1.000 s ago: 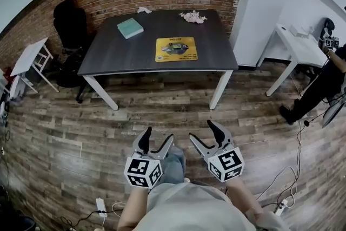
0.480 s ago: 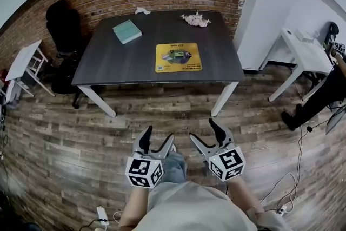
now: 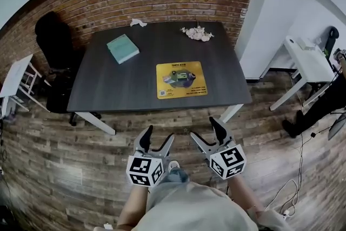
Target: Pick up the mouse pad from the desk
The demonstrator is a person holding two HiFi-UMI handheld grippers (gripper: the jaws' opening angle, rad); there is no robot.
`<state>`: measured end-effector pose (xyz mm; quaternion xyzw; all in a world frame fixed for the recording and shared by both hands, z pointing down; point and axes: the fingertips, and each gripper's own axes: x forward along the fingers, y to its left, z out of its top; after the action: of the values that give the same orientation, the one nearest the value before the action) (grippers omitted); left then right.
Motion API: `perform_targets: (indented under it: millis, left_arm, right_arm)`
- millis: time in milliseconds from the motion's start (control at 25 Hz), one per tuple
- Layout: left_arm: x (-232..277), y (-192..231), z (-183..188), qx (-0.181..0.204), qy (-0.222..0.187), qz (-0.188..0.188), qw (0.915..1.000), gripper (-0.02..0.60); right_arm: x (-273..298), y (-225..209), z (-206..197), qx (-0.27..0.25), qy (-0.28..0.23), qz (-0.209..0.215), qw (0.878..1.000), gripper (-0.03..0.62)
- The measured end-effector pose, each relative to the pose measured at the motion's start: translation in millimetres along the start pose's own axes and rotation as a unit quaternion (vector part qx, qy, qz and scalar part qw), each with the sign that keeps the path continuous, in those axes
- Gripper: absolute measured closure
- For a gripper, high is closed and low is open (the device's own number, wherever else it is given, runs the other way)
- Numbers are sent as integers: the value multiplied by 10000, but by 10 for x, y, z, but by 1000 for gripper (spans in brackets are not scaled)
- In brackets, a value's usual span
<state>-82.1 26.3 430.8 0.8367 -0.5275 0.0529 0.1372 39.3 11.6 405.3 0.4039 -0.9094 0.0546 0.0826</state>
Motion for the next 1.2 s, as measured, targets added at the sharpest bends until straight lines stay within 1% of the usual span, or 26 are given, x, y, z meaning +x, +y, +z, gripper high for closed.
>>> perform_targets:
  millis: [320, 600, 840, 1040, 1200]
  left_arm:
    - [620, 539, 292, 78, 48, -196, 9998, 253]
    - [959, 893, 331, 31, 151, -319, 9994, 253]
    - [1172, 1072, 331, 33, 218, -345, 9992, 253]
    - [1374, 1237, 276, -23, 326, -264, 9991, 250]
    - [1634, 1372, 251, -96, 391, -208, 9990, 244]
  right_arm:
    - [762, -354, 150, 34, 26, -141, 9999, 255]
    - [1243, -516, 177, 112, 66, -180, 9998, 255]
    - [1435, -646, 153, 105, 150, -274, 9995, 252]
    - [1502, -789, 35, 66, 421, -357, 9985, 252]
    - [1608, -1004, -70, 69, 600, -395, 9974, 252]
